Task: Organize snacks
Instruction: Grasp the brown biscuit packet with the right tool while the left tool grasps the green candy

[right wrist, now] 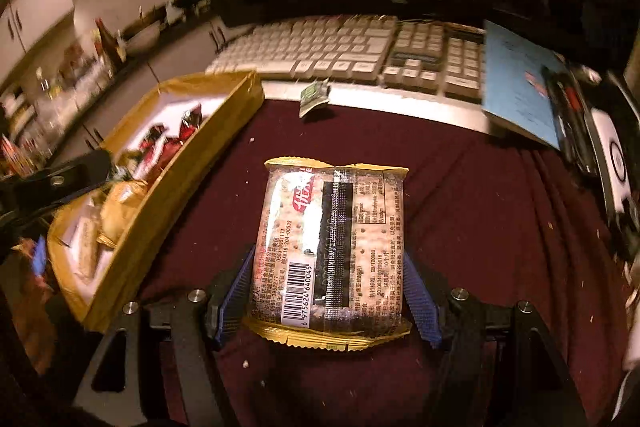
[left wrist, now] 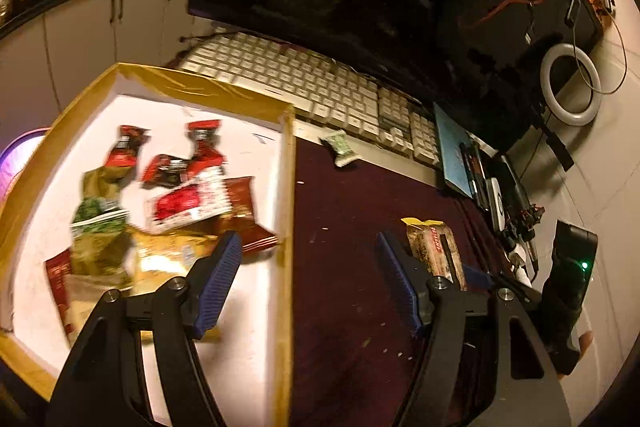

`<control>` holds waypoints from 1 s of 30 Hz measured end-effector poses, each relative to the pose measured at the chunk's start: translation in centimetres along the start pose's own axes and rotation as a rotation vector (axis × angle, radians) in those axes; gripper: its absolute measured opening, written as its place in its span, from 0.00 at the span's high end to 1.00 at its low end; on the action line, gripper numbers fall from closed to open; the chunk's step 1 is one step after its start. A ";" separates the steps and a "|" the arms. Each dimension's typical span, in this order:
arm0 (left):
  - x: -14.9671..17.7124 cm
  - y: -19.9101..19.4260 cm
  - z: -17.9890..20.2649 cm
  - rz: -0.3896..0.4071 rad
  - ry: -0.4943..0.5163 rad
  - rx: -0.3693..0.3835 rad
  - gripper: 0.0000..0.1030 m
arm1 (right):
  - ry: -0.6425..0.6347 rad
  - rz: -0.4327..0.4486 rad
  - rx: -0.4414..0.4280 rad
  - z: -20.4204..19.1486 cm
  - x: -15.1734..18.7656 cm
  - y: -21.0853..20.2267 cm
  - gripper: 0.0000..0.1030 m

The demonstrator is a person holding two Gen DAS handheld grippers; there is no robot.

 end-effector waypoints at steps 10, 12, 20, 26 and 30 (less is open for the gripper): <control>-2.3 3.8 2.7 -0.097 0.049 0.026 0.34 | 0.198 0.165 0.026 5.6 -1.3 -1.4 0.32; -3.4 5.1 3.1 -0.114 0.053 0.010 0.34 | 0.236 0.177 0.005 6.3 -1.0 -1.5 0.32; -8.1 11.9 6.6 -0.199 0.012 -0.028 0.35 | 0.257 0.215 -0.030 6.9 -1.3 -1.9 0.32; -9.1 15.3 7.0 -0.201 -0.001 -0.167 0.45 | 0.243 0.223 -0.048 6.7 -0.9 -2.3 0.32; -8.7 16.8 6.3 -0.229 0.038 -0.265 0.55 | 0.239 0.219 -0.063 6.4 -0.9 -2.2 0.32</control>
Point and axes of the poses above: each gripper's, at about its wrist camera, not at the fingertips, and y roughly the way its jaws point, z to its right, x to its underside, the point moved 10 cm from there along y, roughly the way its jaws point, and after that the axes turned 14 degrees about -x, right-handed, at the moved point
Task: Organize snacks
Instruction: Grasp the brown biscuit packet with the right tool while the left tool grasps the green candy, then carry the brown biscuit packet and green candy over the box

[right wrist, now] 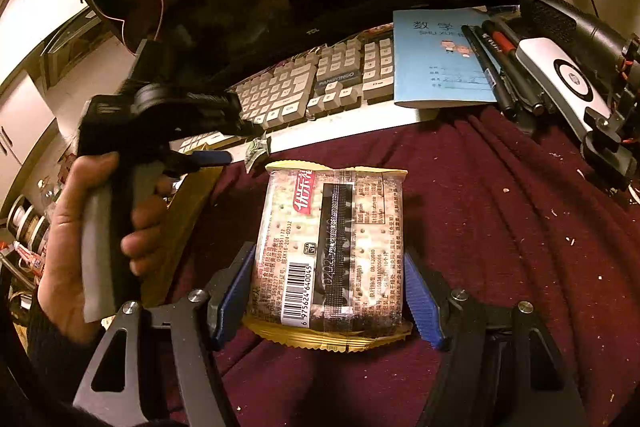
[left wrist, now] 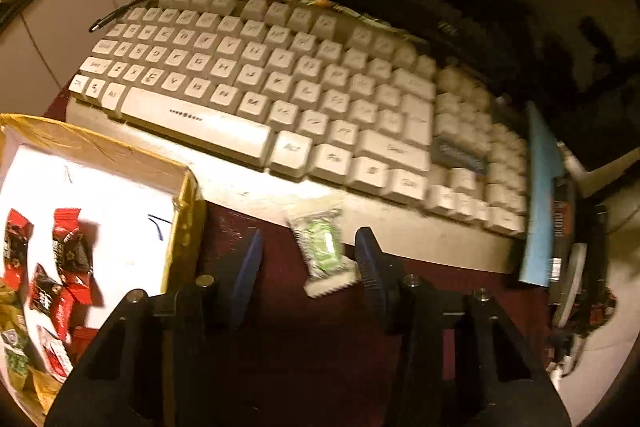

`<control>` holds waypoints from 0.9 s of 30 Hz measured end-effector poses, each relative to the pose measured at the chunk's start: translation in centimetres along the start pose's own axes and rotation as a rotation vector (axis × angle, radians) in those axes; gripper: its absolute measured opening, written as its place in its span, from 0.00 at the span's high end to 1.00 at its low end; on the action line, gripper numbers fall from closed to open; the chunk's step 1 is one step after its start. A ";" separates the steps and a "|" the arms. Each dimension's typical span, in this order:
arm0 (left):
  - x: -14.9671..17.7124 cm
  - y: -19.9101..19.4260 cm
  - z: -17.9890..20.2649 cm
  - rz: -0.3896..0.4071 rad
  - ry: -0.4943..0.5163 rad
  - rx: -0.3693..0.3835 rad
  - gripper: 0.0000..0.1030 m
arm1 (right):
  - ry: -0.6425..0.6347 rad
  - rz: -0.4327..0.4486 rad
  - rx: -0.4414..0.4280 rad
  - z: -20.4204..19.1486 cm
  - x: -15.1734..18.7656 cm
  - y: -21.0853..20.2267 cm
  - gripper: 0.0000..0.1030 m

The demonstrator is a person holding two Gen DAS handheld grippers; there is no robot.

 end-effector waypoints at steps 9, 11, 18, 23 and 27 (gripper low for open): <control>2.2 -0.1 2.3 0.009 0.129 -0.039 0.87 | 0.008 0.008 0.008 0.4 -0.1 0.1 0.32; 3.0 -0.5 2.7 0.010 0.139 -0.018 0.88 | 0.009 0.010 0.010 0.3 -0.1 0.1 0.32; 6.5 -4.1 2.1 0.021 0.115 0.118 0.88 | 0.010 0.016 0.015 0.3 -0.1 0.0 0.32; 9.2 -8.3 0.3 0.070 0.084 0.215 0.88 | 0.007 0.018 0.016 0.2 -0.1 -0.1 0.32; 11.1 -11.9 -2.1 0.127 0.049 0.280 0.88 | -0.007 0.017 0.020 0.0 -0.1 -0.1 0.32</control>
Point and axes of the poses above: each gripper's, at about its wrist camera, not at the fingertips, and y roughly the way its jaws point, z to its right, x to its underside, the point moved 10 cm from there along y, roughly the way its jaws point, and after that the axes turned 14 degrees about -x, right-handed, at the moved point
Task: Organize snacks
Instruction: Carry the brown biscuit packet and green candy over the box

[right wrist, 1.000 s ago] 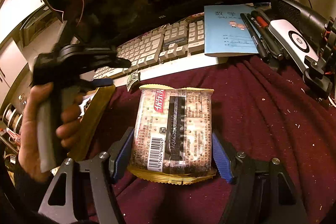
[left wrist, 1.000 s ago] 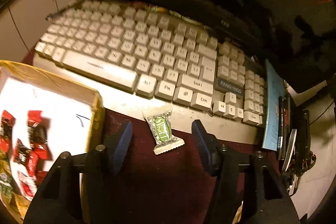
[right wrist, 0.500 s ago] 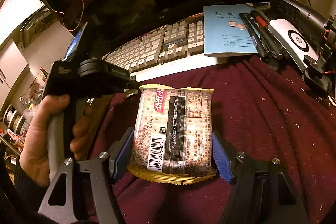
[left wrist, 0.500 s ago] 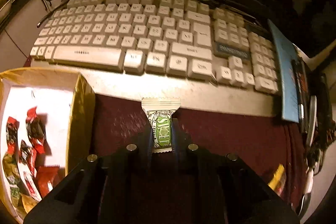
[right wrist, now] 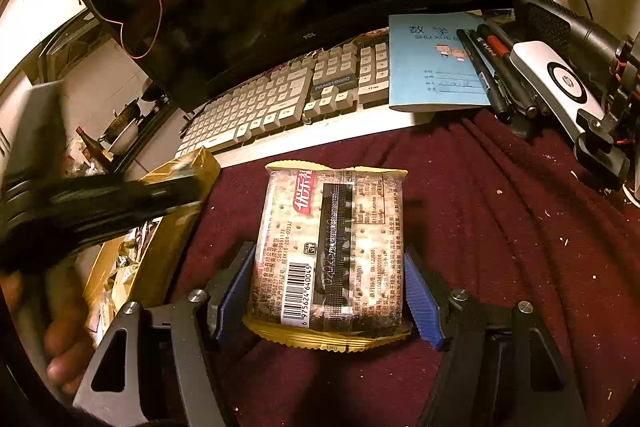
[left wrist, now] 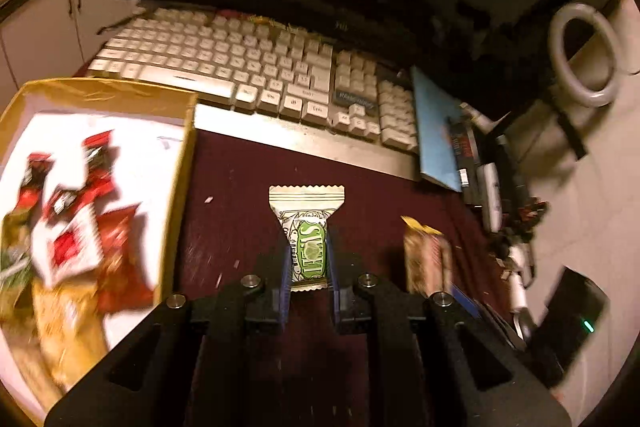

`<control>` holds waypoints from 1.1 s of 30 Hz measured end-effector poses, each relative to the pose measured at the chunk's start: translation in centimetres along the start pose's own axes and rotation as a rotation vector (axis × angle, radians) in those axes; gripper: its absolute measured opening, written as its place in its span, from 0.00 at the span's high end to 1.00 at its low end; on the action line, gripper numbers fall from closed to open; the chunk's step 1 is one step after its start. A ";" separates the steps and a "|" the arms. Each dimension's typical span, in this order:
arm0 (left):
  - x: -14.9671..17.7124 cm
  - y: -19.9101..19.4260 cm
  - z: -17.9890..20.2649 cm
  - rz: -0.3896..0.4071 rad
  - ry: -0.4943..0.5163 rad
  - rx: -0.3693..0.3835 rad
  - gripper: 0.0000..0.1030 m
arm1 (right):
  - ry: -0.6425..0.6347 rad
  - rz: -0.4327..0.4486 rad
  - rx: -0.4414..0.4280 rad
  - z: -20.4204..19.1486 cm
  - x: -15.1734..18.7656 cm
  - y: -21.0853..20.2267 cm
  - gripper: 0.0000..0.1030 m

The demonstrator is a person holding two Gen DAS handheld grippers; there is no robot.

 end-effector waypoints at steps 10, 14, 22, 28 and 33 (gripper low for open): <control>1.6 -6.5 -5.4 0.156 -0.070 0.002 0.88 | -0.050 0.025 0.005 -0.8 -0.2 -0.7 0.32; 1.9 -7.9 -7.8 0.202 -0.098 -0.020 0.88 | -0.100 0.020 -0.001 -3.5 -0.4 -0.8 0.32; 2.4 -7.6 -13.3 0.215 -0.182 -0.049 0.88 | -0.228 -0.043 -0.126 -12.8 -0.3 1.2 0.32; 2.7 -7.6 -18.2 0.220 -0.262 -0.068 0.88 | -0.287 -0.105 -0.190 -18.0 -0.2 4.7 0.32; 2.5 -7.1 -22.0 0.209 -0.320 -0.095 0.88 | -0.327 -0.162 -0.174 -20.3 0.1 7.6 0.32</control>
Point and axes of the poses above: each gripper's, at about its wrist camera, not at the fingertips, and y roughly the way its jaws point, z to its right, x to its underside, the point moved 10 cm from there along y, roughly the way its jaws point, and after that the axes turned 14 degrees about -x, right-handed, at the moved point
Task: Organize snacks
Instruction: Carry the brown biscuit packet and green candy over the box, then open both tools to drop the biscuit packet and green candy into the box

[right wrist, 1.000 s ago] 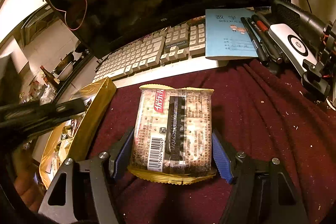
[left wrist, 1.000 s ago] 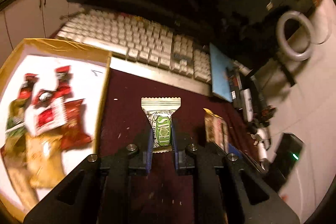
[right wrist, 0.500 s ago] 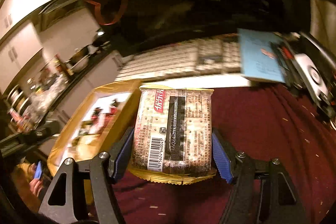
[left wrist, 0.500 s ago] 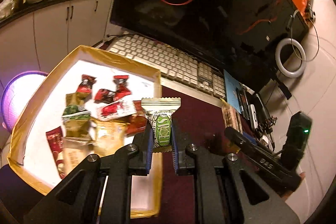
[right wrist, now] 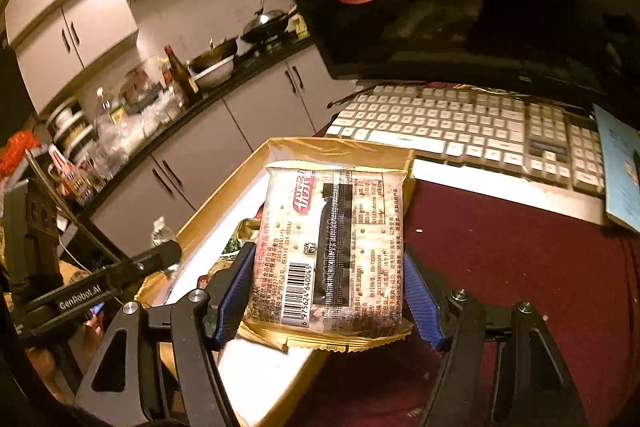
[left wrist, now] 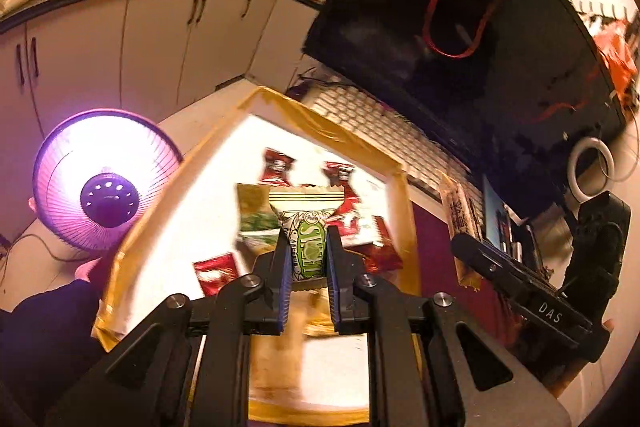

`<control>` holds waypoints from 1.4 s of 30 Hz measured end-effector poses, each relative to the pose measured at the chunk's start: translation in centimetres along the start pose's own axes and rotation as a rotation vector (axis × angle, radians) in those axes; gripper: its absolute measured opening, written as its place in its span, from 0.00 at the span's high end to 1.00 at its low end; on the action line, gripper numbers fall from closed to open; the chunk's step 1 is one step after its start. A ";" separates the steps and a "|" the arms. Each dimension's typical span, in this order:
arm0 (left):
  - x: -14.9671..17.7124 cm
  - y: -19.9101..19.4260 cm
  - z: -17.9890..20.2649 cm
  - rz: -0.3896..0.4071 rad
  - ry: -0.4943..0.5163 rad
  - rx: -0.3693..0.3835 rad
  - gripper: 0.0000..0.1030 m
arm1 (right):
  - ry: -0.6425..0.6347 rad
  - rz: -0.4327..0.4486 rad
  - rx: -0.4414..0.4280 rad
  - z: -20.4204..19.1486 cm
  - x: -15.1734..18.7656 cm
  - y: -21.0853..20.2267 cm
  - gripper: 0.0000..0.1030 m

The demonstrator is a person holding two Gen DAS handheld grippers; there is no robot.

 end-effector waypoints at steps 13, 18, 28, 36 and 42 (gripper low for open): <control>0.2 4.1 1.6 -0.047 0.106 -0.077 0.88 | -0.038 -0.141 0.033 0.2 -2.3 8.0 0.32; 0.4 5.6 2.2 -0.064 0.129 -0.092 0.88 | 0.016 -0.158 0.047 2.2 -2.1 9.8 0.32; 0.6 6.9 2.4 -0.095 0.149 -0.122 0.88 | 0.045 -0.150 0.059 3.3 -3.1 11.1 0.32; 0.9 7.2 2.5 -0.106 0.161 -0.127 0.87 | 0.035 -0.167 0.080 3.7 -2.5 12.0 0.30; 1.1 7.4 2.1 -0.122 0.145 -0.139 0.77 | 0.021 -0.138 0.075 3.1 -3.2 11.2 0.31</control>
Point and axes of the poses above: each gripper's, at about its wrist camera, not at the fingertips, and y roughly the way its jaws point, z to its right, x to its underside, the point moved 10 cm from there along y, roughly the way its jaws point, and after that the axes turned 14 degrees about -x, right-handed, at the moved point
